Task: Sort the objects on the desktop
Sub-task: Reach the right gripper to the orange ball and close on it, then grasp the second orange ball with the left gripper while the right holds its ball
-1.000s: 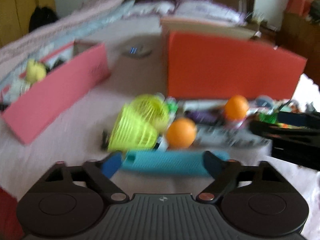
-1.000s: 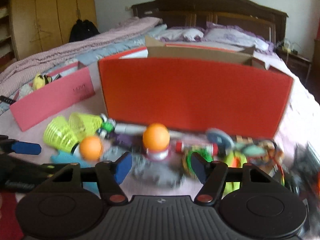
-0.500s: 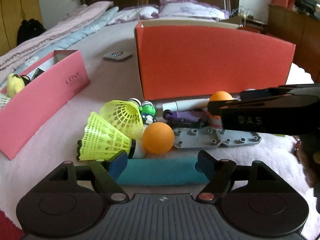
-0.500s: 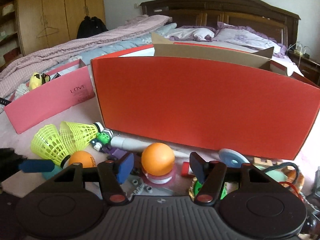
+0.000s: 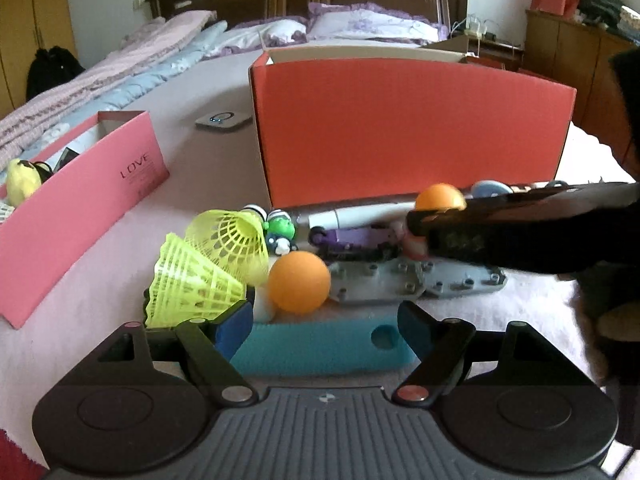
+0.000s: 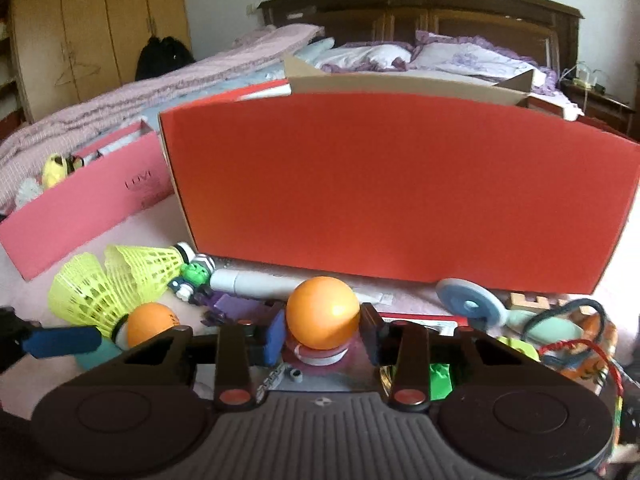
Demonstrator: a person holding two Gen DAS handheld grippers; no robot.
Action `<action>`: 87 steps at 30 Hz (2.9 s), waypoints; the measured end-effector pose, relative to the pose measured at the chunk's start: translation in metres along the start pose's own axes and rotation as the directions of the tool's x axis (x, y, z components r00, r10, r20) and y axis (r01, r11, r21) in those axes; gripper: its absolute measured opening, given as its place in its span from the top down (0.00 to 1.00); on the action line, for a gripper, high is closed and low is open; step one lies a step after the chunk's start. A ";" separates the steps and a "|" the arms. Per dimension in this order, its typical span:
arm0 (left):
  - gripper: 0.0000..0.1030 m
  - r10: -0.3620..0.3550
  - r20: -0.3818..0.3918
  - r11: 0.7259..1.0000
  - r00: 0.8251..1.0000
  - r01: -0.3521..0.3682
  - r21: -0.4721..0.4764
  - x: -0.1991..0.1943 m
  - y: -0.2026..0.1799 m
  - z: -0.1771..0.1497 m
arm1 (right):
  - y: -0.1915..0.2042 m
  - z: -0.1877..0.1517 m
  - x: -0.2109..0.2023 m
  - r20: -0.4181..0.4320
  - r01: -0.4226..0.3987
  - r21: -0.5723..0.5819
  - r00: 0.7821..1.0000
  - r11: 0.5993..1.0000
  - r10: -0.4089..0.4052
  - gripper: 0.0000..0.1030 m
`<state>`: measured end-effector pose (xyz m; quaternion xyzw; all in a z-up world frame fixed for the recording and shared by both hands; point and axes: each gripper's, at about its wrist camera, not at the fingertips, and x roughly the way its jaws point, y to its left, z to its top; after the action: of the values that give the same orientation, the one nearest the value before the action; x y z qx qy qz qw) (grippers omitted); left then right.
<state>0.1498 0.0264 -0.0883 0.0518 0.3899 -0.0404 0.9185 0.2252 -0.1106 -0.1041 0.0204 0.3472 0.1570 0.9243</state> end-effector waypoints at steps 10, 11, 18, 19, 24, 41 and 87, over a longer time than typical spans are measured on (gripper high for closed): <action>0.21 -0.003 0.045 0.998 0.999 0.001 0.057 0.018 -0.009 0.023 | -0.020 -0.045 -0.084 -0.012 0.003 0.096 1.000 0.995 -0.002 0.60; 0.22 -0.008 0.038 0.998 0.999 0.006 0.060 0.023 -0.011 0.024 | -0.023 -0.050 -0.090 -0.019 0.010 0.110 1.000 0.994 -0.008 0.60; 0.24 0.034 0.003 0.997 0.999 -0.034 0.062 0.042 -0.011 0.014 | -0.026 -0.070 -0.101 -0.043 0.011 0.167 0.999 0.986 -0.004 0.59; 0.24 0.034 0.007 0.997 0.999 -0.034 0.069 0.042 -0.012 0.013 | -0.024 -0.072 -0.099 -0.046 0.011 0.165 0.999 0.986 -0.003 0.59; 0.27 0.034 0.023 0.994 0.999 -0.036 0.100 0.040 -0.017 0.012 | -0.019 -0.079 -0.091 -0.061 0.011 0.175 0.998 0.985 -0.001 0.59; 0.25 0.047 0.064 0.992 0.997 -0.054 0.114 0.024 -0.020 0.013 | -0.018 -0.088 -0.078 -0.079 0.044 0.212 0.996 0.976 -0.028 0.59; 0.41 -0.069 0.011 0.987 0.998 0.067 0.148 -0.020 -0.038 -0.041 | -0.011 -0.084 -0.085 -0.038 0.062 0.171 0.998 0.983 -0.056 0.54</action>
<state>0.1023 -0.0050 -0.1043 0.1057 0.3800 -0.1007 0.9134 0.1131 -0.1534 -0.1152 0.0874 0.3751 0.0991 0.9175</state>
